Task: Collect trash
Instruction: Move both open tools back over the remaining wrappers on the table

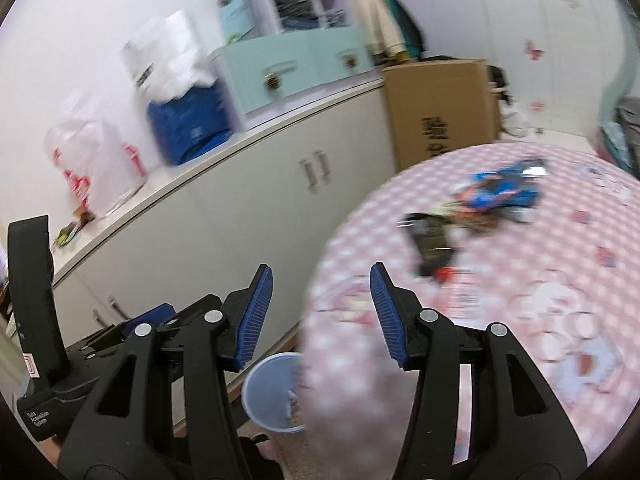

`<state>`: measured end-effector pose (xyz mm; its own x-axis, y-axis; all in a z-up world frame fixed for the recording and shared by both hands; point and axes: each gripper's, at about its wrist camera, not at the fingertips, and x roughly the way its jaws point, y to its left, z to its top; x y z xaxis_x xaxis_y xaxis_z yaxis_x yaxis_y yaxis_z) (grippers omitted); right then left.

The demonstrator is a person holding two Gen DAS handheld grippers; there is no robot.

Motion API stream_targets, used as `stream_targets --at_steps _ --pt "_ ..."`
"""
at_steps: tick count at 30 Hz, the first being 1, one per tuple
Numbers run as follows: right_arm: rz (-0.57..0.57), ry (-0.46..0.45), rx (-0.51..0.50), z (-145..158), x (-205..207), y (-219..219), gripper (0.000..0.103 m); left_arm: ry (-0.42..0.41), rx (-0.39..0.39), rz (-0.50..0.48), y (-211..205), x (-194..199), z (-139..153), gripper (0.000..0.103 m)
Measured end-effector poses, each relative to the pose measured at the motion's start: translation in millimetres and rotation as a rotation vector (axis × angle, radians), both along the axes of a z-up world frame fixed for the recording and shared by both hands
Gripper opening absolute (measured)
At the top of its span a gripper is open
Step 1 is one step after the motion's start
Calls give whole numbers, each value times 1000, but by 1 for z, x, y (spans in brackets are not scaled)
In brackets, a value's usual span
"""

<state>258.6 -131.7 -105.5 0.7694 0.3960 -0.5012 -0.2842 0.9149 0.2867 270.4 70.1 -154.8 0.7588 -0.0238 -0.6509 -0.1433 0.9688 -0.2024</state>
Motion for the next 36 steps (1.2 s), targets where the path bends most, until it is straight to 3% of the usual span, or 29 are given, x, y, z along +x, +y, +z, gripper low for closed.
stream_targets --at_steps 7,14,24,32,36 --pt "-117 31 4 -5 -14 -78 52 30 55 -152 -79 14 -3 75" --pt "-188 82 16 -19 -19 -129 52 97 115 -222 -130 30 -20 75" --pt "-208 123 40 -36 -15 -157 53 153 141 -263 -159 43 -35 77" --pt "-190 172 74 -43 -9 -160 55 172 233 -290 -185 50 -40 79" --pt "-190 183 87 -44 -6 -162 56 201 233 -301 -188 55 -38 79"
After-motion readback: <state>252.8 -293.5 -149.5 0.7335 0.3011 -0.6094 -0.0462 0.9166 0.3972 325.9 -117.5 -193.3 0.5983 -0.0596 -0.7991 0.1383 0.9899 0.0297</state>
